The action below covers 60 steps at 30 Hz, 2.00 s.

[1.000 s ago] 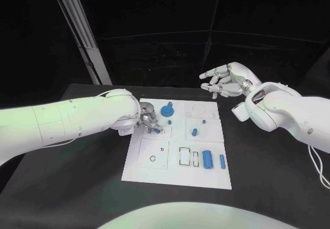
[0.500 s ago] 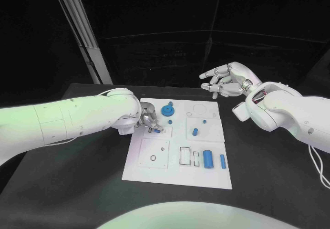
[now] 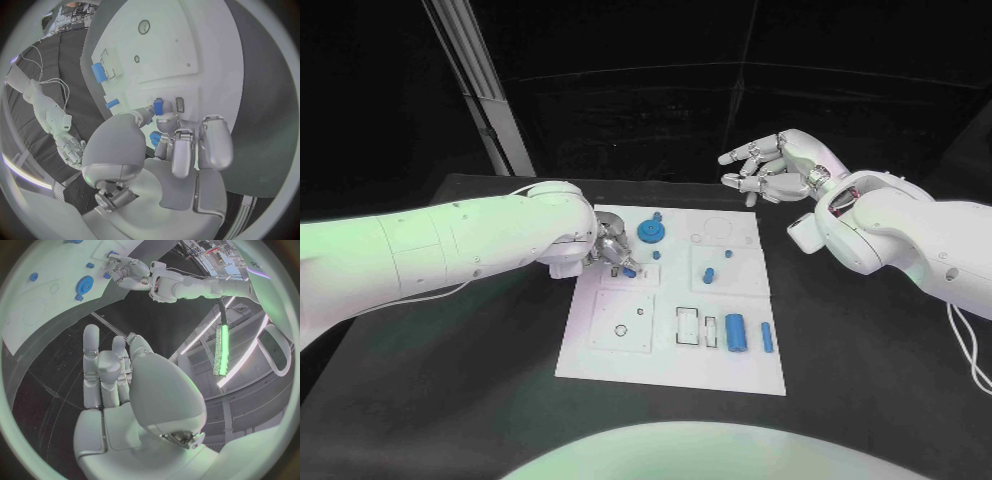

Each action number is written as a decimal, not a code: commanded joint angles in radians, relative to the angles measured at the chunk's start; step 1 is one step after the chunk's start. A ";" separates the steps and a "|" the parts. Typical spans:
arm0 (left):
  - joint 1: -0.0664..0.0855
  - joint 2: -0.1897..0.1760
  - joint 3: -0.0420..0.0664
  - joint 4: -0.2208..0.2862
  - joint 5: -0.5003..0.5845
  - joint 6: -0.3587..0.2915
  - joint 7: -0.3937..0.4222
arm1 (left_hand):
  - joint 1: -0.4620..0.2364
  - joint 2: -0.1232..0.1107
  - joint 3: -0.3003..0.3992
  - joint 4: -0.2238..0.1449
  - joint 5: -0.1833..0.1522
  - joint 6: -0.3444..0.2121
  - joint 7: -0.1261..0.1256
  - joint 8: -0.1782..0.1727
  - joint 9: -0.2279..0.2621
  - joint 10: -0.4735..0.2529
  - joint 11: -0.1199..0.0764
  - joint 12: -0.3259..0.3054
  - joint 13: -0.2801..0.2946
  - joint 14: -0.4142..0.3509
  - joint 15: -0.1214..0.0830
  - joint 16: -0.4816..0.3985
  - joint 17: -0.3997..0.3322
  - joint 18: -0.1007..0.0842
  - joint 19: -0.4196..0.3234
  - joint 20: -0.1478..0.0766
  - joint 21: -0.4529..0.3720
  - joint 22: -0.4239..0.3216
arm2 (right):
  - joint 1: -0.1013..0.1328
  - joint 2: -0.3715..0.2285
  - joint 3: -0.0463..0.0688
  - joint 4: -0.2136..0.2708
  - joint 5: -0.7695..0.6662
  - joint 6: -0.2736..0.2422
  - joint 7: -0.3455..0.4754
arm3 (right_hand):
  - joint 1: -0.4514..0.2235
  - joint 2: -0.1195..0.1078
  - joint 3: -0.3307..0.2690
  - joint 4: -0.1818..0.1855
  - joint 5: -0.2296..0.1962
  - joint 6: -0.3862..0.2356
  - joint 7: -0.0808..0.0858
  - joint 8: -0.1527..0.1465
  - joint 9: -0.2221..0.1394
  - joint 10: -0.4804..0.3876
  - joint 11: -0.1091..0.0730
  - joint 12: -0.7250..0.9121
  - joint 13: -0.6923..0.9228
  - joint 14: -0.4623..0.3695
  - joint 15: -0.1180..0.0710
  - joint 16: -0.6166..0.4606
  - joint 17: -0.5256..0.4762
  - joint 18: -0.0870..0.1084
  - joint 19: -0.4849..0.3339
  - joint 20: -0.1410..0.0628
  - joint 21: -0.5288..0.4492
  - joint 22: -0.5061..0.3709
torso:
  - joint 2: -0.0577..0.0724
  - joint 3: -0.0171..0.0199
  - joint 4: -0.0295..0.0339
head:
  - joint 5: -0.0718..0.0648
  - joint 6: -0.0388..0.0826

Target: Assemble the parts on the task board

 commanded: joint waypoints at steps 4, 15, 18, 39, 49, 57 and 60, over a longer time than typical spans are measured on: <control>-0.003 0.011 -0.003 -0.013 0.016 0.045 -0.019 | -0.035 0.002 0.078 -0.068 -0.003 0.007 -0.007 0.002 -0.003 0.001 -0.001 -0.004 0.000 0.104 -0.003 0.003 0.263 -0.009 0.003 -0.001 -0.006 0.001 | 0.002 0.001 0.001 0.002 -0.002 0.014 -0.004 | 0.005 -0.002 0.005 -0.001 0.004 -0.006 0.000 -0.002 -0.001 -0.006 0.002 -0.001 -0.001 0.007 -0.002 -0.004 -0.002 0.005 0.006 0.001 -0.006 -0.001 | 0.000 -0.0001 0.0004 | -0.001 -0.002; -0.003 0.022 -0.002 -0.026 0.017 0.045 -0.015 | -0.067 0.003 0.060 -0.055 -0.003 0.024 -0.014 0.008 -0.004 0.022 -0.006 0.021 0.030 0.104 -0.007 0.003 0.263 -0.010 0.007 -0.003 -0.002 0.009 | 0.002 0.002 0.001 0.002 -0.002 0.018 -0.006 | 0.004 -0.003 0.005 0.000 0.004 -0.006 0.000 -0.002 -0.001 -0.006 0.002 -0.001 -0.002 0.006 -0.001 -0.006 -0.003 0.005 0.006 0.001 -0.006 -0.001 | 0.000 -0.0001 0.0010 | -0.002 -0.003; -0.003 0.024 -0.002 -0.027 0.017 0.044 -0.011 | -0.073 0.004 0.057 -0.052 -0.003 0.029 -0.016 0.009 -0.005 0.028 -0.007 0.027 0.038 0.104 -0.008 0.003 0.263 -0.010 0.008 -0.004 -0.001 0.010 | 0.002 0.003 0.001 0.001 -0.002 0.019 -0.006 | 0.003 -0.003 0.005 0.001 0.004 -0.006 0.000 -0.003 -0.001 -0.006 0.002 -0.001 -0.002 0.006 -0.001 -0.007 -0.004 0.005 0.005 0.001 -0.007 -0.001 | 0.000 -0.0001 0.0013 | -0.002 -0.004; -0.002 0.031 -0.002 -0.035 0.017 0.032 -0.006 | -0.139 -0.002 -0.001 -0.020 -0.004 0.063 -0.024 0.009 -0.015 0.060 -0.014 0.059 0.081 0.104 -0.014 0.003 0.263 -0.014 0.017 -0.011 0.008 0.028 | 0.002 0.006 0.001 0.000 -0.002 0.020 -0.005 | 0.001 -0.004 0.006 0.003 0.005 -0.007 0.000 -0.003 -0.001 -0.007 0.002 -0.001 -0.003 0.005 -0.001 -0.010 -0.007 0.005 0.004 0.001 -0.008 -0.002 | 0.000 -0.0001 0.0019 | -0.005 -0.005; -0.002 0.037 -0.002 -0.041 0.017 0.044 -0.013 | -0.186 -0.007 -0.057 0.020 -0.004 0.074 -0.025 0.006 -0.021 0.066 -0.015 0.067 0.092 0.104 -0.015 0.003 0.263 -0.016 0.022 -0.012 0.015 0.040 | 0.002 0.006 0.001 0.000 -0.002 0.024 -0.006 | -0.003 -0.006 0.009 0.010 0.006 -0.009 0.001 -0.003 -0.001 -0.011 0.003 -0.003 -0.007 0.002 0.000 -0.020 -0.014 0.005 0.001 0.002 -0.011 -0.003 | -0.001 -0.0004 0.0003 | -0.004 -0.006; -0.002 0.036 -0.002 -0.044 0.017 0.037 -0.016 | -0.217 -0.013 -0.112 0.057 -0.005 0.081 -0.025 0.005 -0.025 0.070 -0.015 0.071 0.099 0.104 -0.015 0.003 0.263 -0.018 0.024 -0.012 0.018 0.047 | 0.002 0.006 0.001 0.000 -0.002 0.026 -0.006 | -0.005 -0.007 0.010 0.012 0.006 -0.010 0.001 -0.004 -0.002 -0.013 0.004 -0.004 -0.009 0.000 0.001 -0.025 -0.017 0.004 -0.001 0.003 -0.012 -0.003 | -0.001 -0.0007 0.0018 | -0.006 -0.005; -0.002 0.030 -0.002 -0.040 0.017 0.028 -0.015 | -0.239 -0.027 -0.157 0.080 -0.007 0.083 -0.027 0.006 -0.026 0.072 -0.016 0.072 0.101 0.104 -0.016 0.003 0.263 -0.018 0.025 -0.013 0.019 0.050 | 0.002 0.005 0.001 0.000 -0.002 0.026 -0.006 | -0.005 -0.007 0.010 0.013 0.006 -0.010 0.001 -0.004 -0.002 -0.013 0.004 -0.004 -0.009 0.000 0.001 -0.026 -0.018 0.004 -0.001 0.003 -0.013 -0.003 | -0.001 -0.0012 0.0023 | -0.007 -0.004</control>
